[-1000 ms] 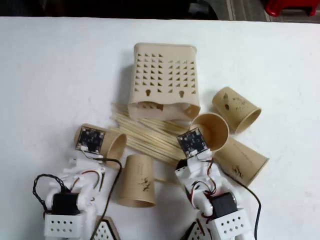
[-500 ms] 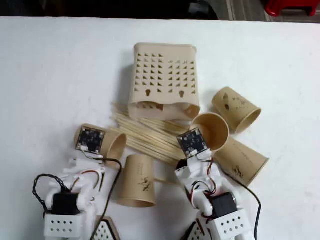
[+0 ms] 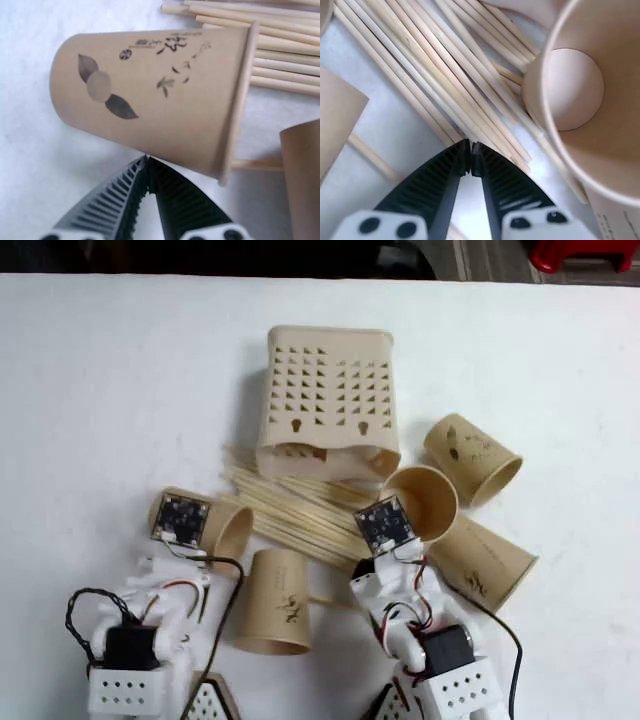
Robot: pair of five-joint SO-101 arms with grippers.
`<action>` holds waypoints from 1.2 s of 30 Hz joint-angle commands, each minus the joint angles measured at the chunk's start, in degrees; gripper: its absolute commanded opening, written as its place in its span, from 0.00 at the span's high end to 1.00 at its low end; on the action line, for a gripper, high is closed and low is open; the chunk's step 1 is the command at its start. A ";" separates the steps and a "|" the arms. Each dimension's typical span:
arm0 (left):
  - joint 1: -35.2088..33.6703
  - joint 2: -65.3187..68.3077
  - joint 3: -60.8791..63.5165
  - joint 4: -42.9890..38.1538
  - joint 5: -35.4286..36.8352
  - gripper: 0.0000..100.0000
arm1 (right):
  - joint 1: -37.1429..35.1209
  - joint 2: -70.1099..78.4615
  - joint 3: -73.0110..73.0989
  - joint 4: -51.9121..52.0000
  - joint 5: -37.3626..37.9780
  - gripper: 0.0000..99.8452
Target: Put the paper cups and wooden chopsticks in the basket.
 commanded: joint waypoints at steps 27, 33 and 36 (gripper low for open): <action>0.04 0.04 -0.26 0.26 0.35 0.98 | 19.12 -0.57 -16.53 -6.29 0.70 0.98; 0.04 0.04 -0.26 0.26 0.35 0.98 | 16.13 0.04 -22.86 -7.52 21.19 0.98; 0.04 0.04 -0.26 0.26 0.35 0.98 | 13.32 0.13 -26.46 -6.02 21.71 0.96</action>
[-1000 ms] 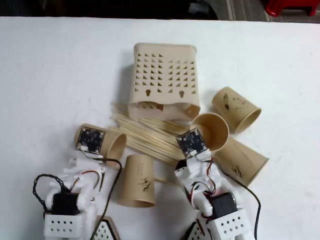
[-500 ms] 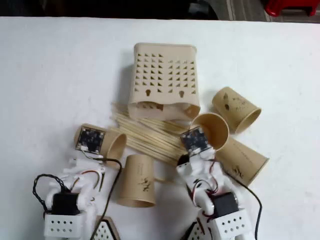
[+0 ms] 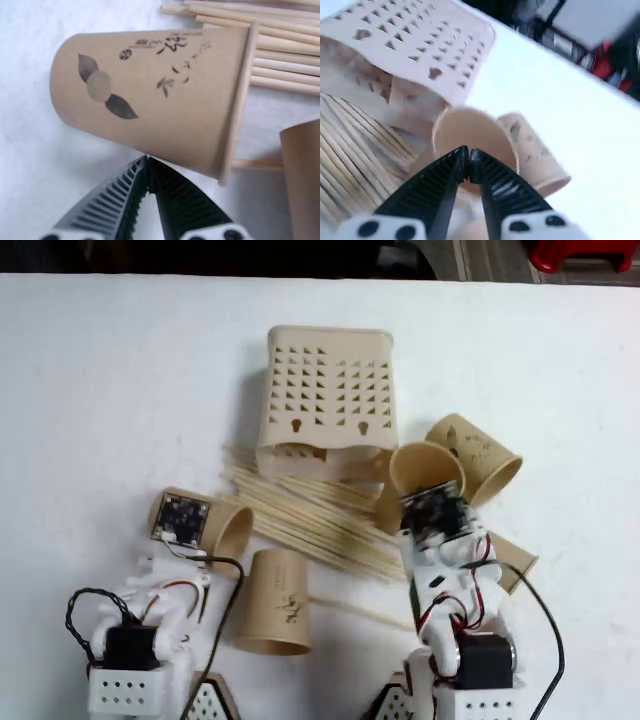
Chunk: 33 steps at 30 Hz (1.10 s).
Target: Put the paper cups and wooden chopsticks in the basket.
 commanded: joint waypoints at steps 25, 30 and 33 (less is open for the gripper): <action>0.04 0.04 -0.26 0.26 0.35 0.98 | -16.57 62.11 -36.04 -3.56 24.62 0.72; 0.04 0.04 -0.26 0.26 0.35 0.98 | -16.04 71.25 -36.13 -12.26 27.69 0.73; 0.04 0.04 -0.26 0.26 0.35 0.98 | -14.90 76.35 -36.22 -18.42 27.69 0.73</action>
